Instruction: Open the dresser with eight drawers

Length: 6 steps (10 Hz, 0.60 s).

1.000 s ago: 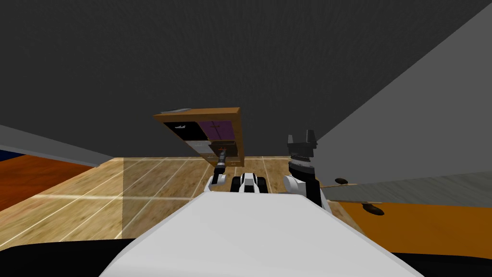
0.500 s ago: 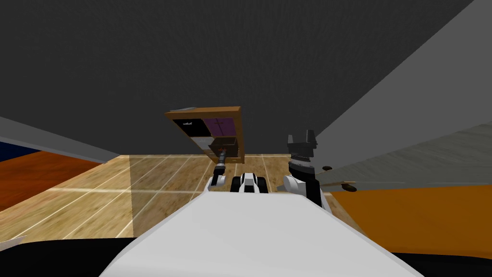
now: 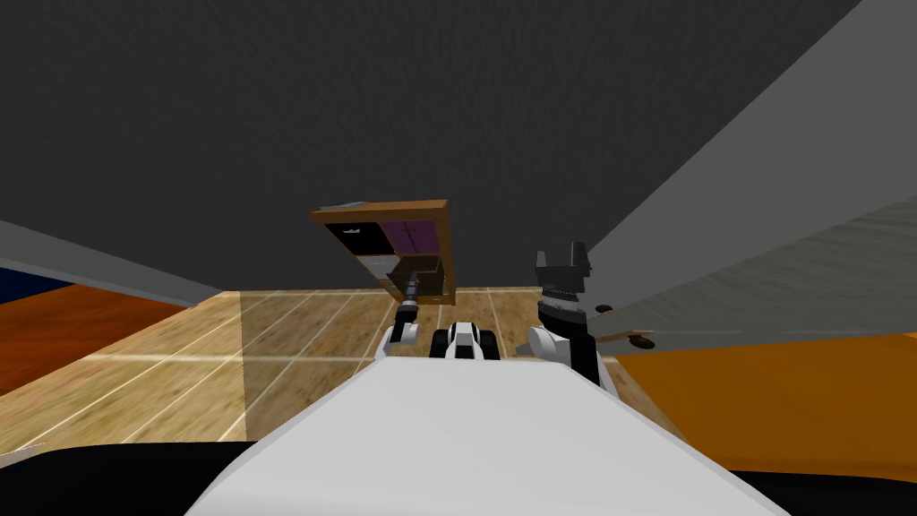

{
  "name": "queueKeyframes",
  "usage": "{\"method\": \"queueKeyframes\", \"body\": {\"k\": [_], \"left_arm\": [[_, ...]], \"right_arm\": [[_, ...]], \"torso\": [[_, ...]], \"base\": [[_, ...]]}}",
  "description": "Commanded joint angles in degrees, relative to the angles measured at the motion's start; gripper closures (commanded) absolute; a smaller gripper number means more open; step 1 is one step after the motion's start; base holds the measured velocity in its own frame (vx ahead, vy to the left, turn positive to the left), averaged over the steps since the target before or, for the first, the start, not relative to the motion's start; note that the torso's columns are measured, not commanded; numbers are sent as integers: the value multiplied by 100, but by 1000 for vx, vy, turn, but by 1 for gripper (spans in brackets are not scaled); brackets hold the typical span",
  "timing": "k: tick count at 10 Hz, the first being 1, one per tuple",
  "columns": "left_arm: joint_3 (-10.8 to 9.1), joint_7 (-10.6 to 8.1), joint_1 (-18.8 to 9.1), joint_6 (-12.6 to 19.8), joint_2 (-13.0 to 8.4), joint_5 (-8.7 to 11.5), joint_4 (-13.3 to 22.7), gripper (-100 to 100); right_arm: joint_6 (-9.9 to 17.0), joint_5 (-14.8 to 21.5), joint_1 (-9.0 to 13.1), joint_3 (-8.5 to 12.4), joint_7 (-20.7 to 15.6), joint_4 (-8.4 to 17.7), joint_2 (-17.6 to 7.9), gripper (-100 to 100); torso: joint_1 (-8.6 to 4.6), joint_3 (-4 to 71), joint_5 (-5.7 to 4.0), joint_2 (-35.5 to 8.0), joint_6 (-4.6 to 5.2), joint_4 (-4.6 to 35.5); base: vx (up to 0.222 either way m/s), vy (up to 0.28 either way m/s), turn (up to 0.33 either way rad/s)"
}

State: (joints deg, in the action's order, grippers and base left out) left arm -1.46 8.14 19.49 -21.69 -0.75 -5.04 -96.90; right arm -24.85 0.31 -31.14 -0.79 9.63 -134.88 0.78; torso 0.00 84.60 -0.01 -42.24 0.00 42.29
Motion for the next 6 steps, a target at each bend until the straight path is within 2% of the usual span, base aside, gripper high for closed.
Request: {"method": "queueKeyframes", "body": {"k": [1, 3, 5, 6], "left_arm": [[21, -21, 58, 335, 3, -8, -384, -100], [34, -40, 100, 581, -2, -11, -669, -100], [38, -51, 116, 601, -7, -5, -581, -100], [42, -52, 125, 621, -5, -6, -578, 0]], "right_arm": [[0, 0, 0, 0, 0, 0, 0, 0], [0, 0, 1, 0, 0, 0, 0, 0], [0, 0, 0, 0, 0, 0, 0, 0], [0, 0, 1, 0, 0, 0, 0, 0]], "torso": [[-1, -9, 1, -13, 0, 3], [-9, -17, -12, -31, -4, 22], [-17, -22, -24, -43, -9, 38], [-16, -21, -17, -37, -6, 27]], "base": [[-12, 2, -16], [-20, 0, -21], [-4, 1, -3], [0, 0, 0]]}}
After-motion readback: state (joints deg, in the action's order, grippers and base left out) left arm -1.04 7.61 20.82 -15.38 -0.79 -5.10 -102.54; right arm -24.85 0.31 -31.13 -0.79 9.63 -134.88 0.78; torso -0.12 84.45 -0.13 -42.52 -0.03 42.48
